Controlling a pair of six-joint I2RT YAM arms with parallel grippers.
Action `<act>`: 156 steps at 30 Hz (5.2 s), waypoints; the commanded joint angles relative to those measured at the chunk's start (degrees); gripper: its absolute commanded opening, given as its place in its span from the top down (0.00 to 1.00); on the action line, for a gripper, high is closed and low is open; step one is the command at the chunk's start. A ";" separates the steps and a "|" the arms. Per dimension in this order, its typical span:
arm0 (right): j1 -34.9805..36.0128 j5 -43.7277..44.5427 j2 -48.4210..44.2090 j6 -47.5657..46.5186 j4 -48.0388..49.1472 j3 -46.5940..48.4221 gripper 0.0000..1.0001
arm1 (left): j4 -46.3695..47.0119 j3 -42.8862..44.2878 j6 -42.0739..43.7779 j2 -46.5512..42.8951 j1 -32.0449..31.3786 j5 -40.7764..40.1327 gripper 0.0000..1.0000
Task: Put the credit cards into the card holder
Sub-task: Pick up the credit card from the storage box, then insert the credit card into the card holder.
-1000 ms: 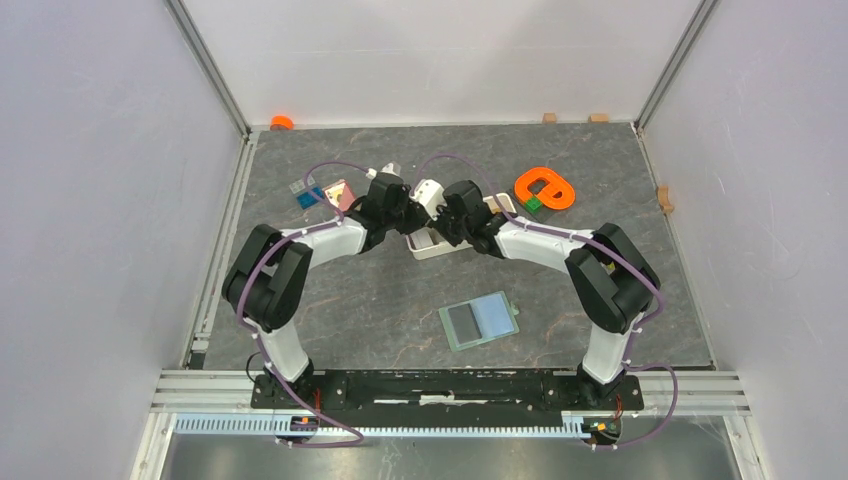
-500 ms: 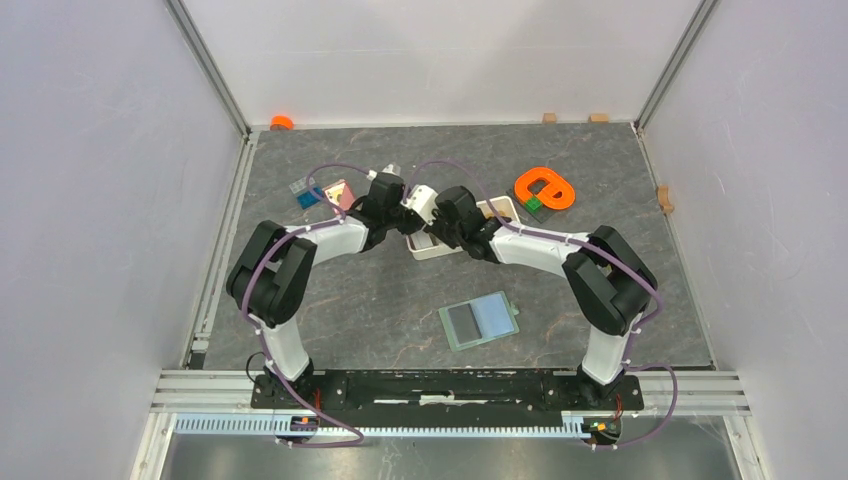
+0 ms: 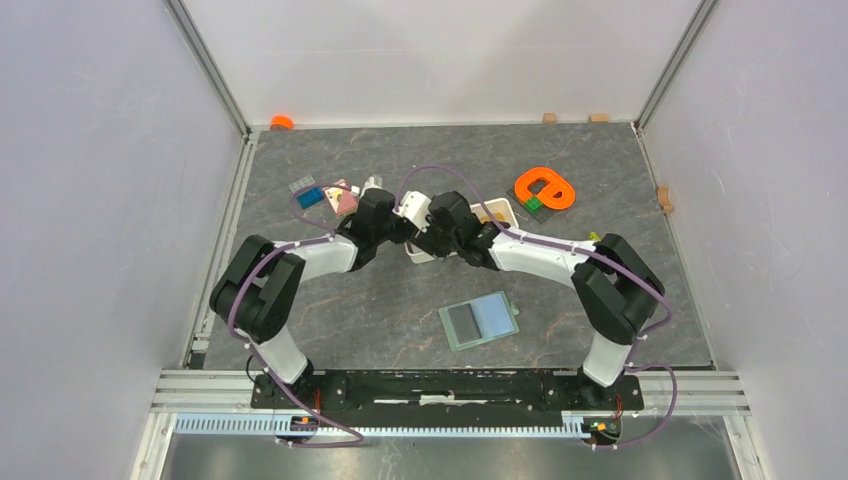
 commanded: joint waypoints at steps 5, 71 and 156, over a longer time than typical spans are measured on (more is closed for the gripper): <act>-1.69 -0.45 -8.17 6.92 -2.32 -1.96 0.25 | 3.05 -1.90 -2.22 -5.85 -0.42 -2.59 0.98; -20.96 -54.16 -32.81 40.98 11.84 -23.83 1.00 | 14.68 -23.34 14.82 -35.99 -9.33 17.27 0.38; -24.99 -39.81 -24.80 39.83 6.10 -47.84 1.00 | 0.26 -25.77 2.91 -14.44 -27.35 1.98 0.98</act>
